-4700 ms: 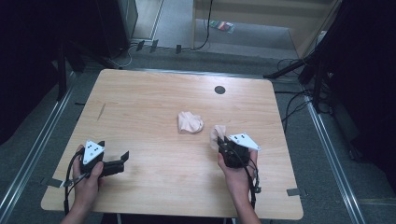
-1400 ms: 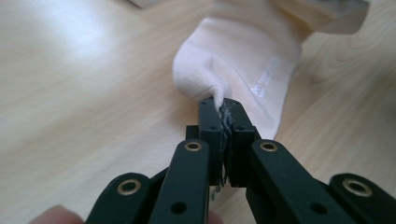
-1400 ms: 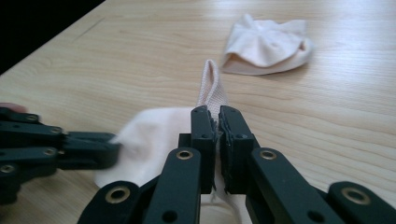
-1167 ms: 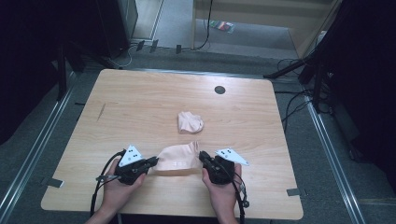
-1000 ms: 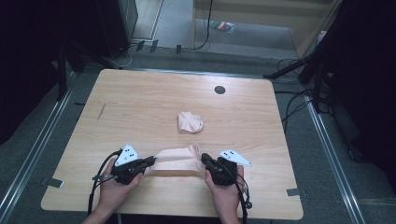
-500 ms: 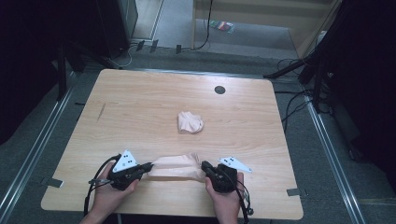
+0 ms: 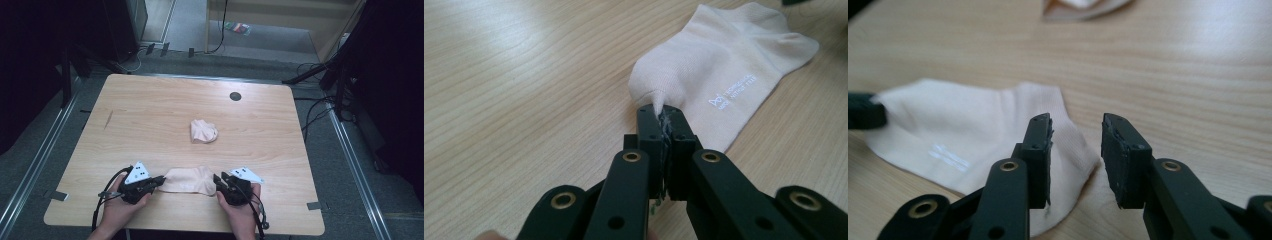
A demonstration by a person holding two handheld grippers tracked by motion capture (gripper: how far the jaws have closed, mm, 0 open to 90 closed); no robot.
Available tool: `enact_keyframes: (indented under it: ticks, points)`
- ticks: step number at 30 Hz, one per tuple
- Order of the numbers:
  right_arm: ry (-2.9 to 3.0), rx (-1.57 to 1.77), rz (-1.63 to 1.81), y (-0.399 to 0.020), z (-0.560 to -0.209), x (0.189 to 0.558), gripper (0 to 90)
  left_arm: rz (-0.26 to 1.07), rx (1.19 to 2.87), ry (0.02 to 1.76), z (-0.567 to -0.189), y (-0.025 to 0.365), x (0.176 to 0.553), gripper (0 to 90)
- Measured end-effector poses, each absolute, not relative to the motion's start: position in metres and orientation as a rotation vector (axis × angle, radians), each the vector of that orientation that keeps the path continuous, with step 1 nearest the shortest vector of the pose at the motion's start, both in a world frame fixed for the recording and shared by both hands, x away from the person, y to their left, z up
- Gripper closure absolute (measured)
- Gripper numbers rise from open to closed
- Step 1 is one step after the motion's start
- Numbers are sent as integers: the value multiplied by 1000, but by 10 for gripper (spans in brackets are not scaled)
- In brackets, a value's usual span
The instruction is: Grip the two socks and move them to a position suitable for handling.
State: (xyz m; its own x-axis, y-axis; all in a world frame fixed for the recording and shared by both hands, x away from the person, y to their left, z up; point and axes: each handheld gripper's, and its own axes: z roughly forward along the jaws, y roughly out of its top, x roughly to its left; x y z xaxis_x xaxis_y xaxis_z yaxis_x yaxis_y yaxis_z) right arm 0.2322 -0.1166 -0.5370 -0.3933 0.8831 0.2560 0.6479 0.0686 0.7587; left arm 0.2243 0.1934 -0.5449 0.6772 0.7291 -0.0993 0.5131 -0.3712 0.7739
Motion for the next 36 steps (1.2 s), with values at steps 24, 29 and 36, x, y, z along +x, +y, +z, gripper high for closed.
enact_keyframes:
  ticks: [24,29,36]
  points:
    - [2203,1457,1136,-116,-534,223,879,269,2080,911,-538,204,214,894]
    - [2234,1455,1229,-115,-535,226,541,297,2027,987,-543,197,214,472]
    - [2120,1451,1279,-125,-527,233,485,329,1920,1015,-539,206,218,250]
